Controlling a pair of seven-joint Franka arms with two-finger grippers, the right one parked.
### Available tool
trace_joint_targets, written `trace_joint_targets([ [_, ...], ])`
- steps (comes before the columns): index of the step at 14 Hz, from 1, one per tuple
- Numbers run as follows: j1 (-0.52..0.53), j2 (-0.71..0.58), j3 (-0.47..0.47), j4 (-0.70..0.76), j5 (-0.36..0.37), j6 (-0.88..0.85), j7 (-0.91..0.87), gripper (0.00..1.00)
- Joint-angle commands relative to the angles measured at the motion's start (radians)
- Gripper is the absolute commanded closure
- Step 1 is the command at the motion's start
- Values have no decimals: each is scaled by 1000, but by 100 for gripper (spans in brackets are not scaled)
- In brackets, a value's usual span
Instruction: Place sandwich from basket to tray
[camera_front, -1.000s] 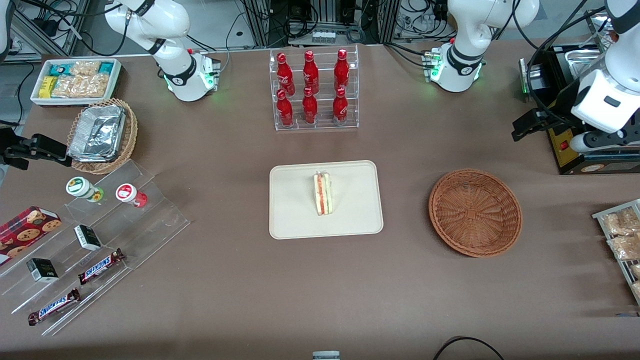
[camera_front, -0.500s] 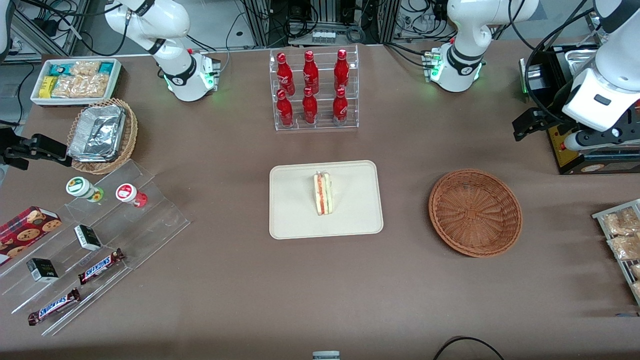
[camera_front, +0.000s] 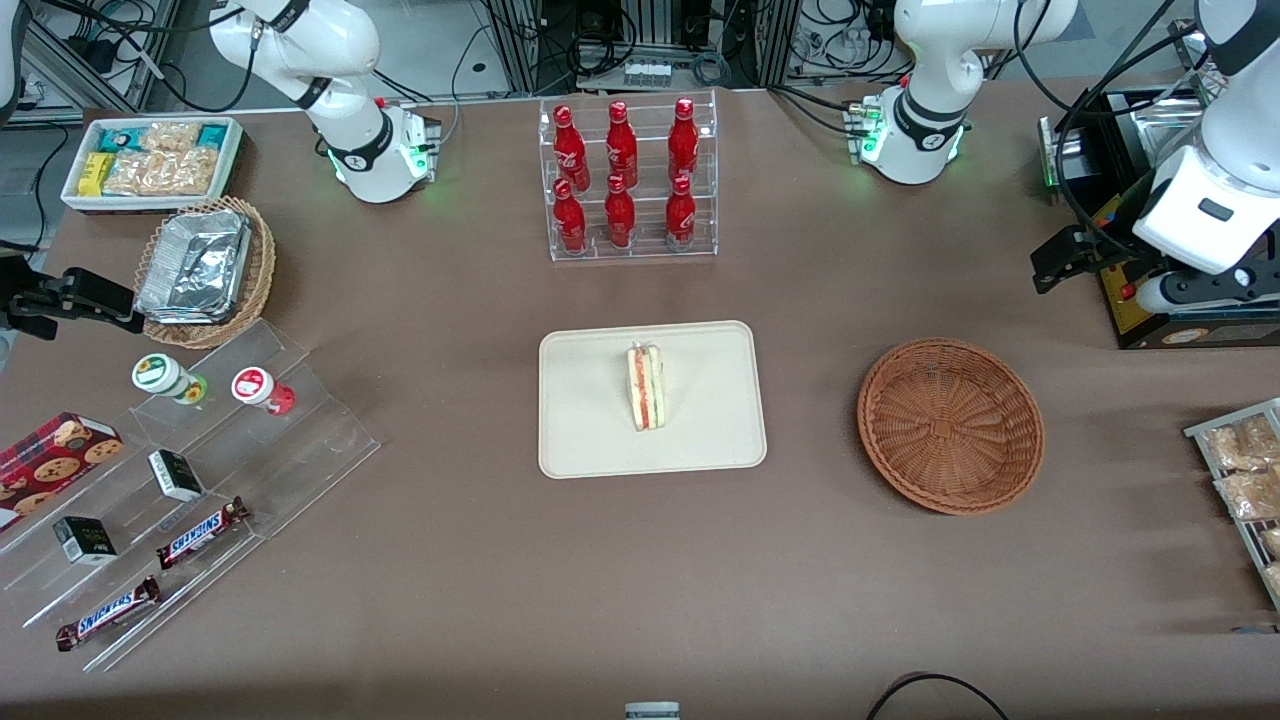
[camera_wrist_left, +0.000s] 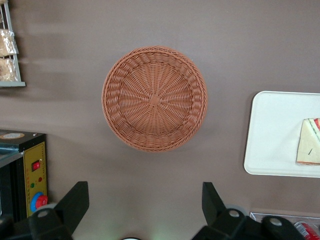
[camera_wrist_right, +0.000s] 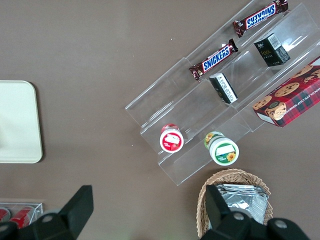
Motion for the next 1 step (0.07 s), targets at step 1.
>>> trace_joint_targets([
  [1,20,41,-16,64,-1,-9,23,0],
])
